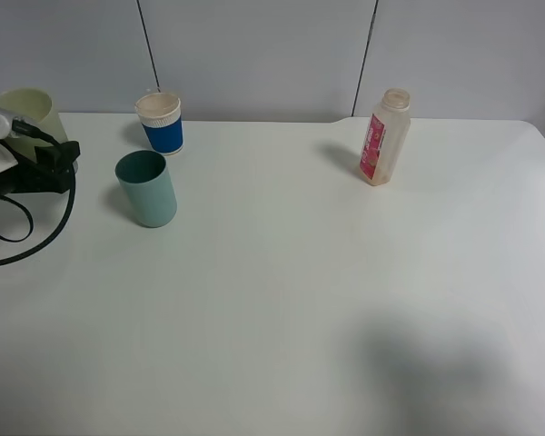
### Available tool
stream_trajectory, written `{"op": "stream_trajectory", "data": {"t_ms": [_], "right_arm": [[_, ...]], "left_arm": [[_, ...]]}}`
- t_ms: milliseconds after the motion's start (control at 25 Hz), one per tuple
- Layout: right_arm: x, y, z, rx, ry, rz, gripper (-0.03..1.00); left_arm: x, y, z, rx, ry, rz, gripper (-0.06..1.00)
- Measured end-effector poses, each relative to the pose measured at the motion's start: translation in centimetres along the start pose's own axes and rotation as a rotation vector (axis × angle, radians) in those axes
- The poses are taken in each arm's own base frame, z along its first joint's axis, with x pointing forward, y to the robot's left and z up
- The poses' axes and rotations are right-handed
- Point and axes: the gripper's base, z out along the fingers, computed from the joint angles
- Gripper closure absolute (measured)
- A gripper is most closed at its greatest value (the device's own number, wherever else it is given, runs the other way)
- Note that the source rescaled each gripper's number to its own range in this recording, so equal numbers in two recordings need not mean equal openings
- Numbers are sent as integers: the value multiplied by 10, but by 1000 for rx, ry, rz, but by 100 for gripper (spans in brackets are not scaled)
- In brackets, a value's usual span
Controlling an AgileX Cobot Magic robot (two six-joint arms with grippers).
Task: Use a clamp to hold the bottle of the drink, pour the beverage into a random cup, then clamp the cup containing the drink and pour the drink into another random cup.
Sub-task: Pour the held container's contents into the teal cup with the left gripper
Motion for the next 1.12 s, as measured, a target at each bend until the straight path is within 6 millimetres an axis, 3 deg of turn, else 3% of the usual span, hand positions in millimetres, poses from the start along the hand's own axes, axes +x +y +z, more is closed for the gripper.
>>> {"op": "stream_trajectory", "data": {"t_ms": [240,600,1120], "right_arm": [[0,0,0,0,0,0,-3],[0,0,0,0,0,0,-3],[0,0,0,0,0,0,-3]], "left_arm": [[-10,7,10,-11,-41,23,93],[6,11,11,-36,147,34,93],[-1,21,23,-82,272,63,93]]}}
